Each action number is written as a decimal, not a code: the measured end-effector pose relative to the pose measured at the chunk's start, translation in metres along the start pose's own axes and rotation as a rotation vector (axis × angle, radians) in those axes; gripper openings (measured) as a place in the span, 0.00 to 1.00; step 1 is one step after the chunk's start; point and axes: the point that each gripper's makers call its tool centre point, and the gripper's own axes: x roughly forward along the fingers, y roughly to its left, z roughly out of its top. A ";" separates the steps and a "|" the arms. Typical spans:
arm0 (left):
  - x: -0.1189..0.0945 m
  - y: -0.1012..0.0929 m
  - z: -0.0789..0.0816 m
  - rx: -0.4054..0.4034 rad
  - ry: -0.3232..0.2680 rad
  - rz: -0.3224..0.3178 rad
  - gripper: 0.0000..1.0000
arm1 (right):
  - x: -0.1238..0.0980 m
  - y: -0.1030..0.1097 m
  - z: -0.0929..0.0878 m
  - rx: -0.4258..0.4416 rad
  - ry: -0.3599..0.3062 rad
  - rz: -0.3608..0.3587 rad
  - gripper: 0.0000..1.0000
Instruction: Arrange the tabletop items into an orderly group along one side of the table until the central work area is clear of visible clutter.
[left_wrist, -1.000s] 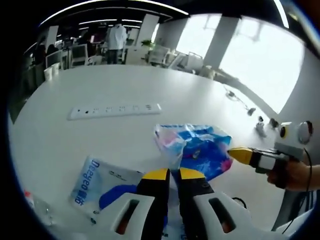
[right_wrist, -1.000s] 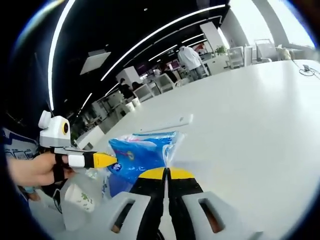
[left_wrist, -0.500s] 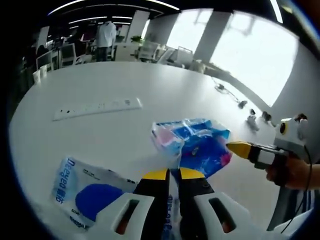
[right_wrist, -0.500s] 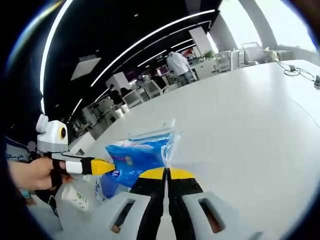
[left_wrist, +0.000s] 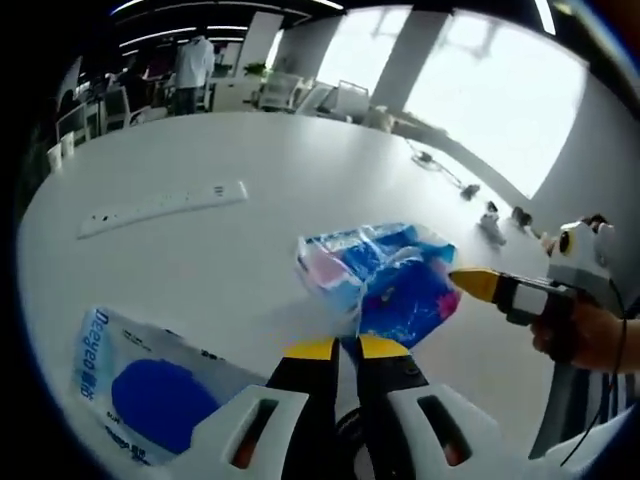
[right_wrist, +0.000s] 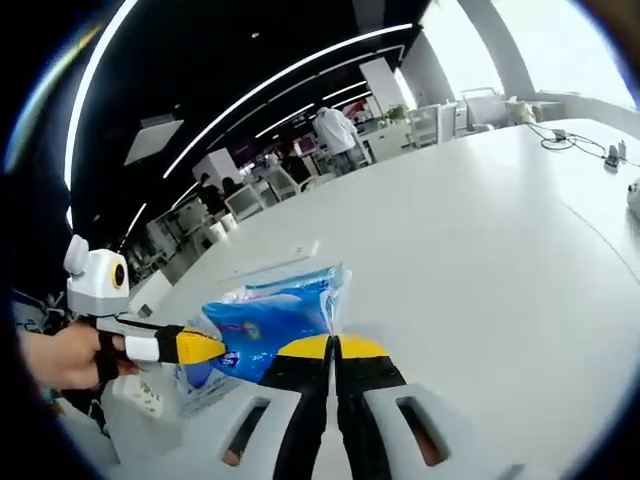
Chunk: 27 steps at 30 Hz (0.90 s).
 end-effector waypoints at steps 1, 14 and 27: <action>0.001 -0.002 -0.002 -0.003 0.004 -0.002 0.02 | -0.001 -0.001 -0.001 0.001 0.001 -0.003 0.00; 0.010 -0.012 -0.027 -0.010 0.063 -0.002 0.02 | -0.008 -0.011 -0.014 0.025 0.041 -0.032 0.00; 0.018 -0.008 -0.042 -0.038 0.114 0.010 0.02 | -0.005 -0.018 -0.035 0.049 0.104 -0.040 0.00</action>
